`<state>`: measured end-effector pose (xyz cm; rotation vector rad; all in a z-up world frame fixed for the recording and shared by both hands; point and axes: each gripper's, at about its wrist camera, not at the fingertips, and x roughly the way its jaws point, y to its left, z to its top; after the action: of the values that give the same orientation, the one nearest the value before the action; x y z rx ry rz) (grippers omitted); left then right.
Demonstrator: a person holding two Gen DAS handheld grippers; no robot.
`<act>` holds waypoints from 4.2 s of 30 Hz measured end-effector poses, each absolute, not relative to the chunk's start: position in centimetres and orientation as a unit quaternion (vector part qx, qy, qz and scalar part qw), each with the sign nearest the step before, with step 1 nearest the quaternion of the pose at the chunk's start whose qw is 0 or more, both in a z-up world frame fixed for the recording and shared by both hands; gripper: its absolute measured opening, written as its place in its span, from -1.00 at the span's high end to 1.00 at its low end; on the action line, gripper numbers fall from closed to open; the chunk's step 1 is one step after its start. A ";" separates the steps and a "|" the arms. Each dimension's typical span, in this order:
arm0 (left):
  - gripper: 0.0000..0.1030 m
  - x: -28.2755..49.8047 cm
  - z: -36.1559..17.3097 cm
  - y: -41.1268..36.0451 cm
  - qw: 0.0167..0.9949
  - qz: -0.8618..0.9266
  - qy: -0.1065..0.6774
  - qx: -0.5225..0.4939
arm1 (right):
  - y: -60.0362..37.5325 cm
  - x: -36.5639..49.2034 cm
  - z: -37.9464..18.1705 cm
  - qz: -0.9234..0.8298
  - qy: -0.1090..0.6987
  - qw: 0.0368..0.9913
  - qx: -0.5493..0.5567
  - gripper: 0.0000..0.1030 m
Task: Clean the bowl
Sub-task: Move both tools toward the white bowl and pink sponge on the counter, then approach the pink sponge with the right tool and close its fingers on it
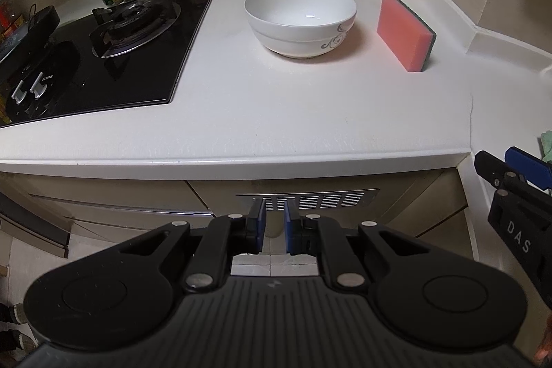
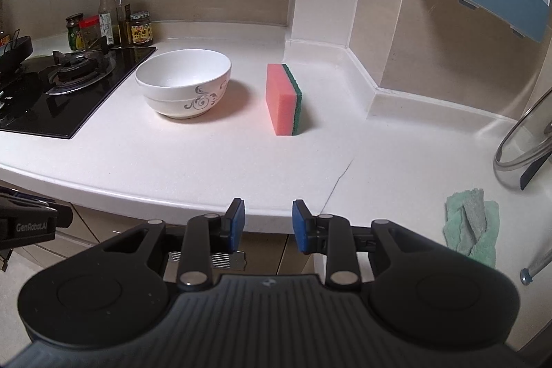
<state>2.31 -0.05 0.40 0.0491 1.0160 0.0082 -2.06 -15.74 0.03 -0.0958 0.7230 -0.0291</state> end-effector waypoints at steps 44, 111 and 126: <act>0.78 10.6 -0.4 0.5 0.868 -0.006 0.496 0.024 | -15.8 6.9 -0.5 -0.033 0.370 0.927 -0.044 0.51; 0.78 20.0 0.5 3.2 0.872 0.016 0.489 0.005 | -17.8 16.7 -2.1 -0.013 0.355 0.934 -0.034 0.51; 0.78 21.7 1.3 4.4 0.875 0.038 0.481 -0.022 | -18.2 18.9 -4.1 0.011 0.360 0.932 -0.039 0.50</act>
<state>21.72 4.36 1.32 -0.0459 1.0050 0.0801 18.87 -18.23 -4.11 -0.0803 0.7363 0.0223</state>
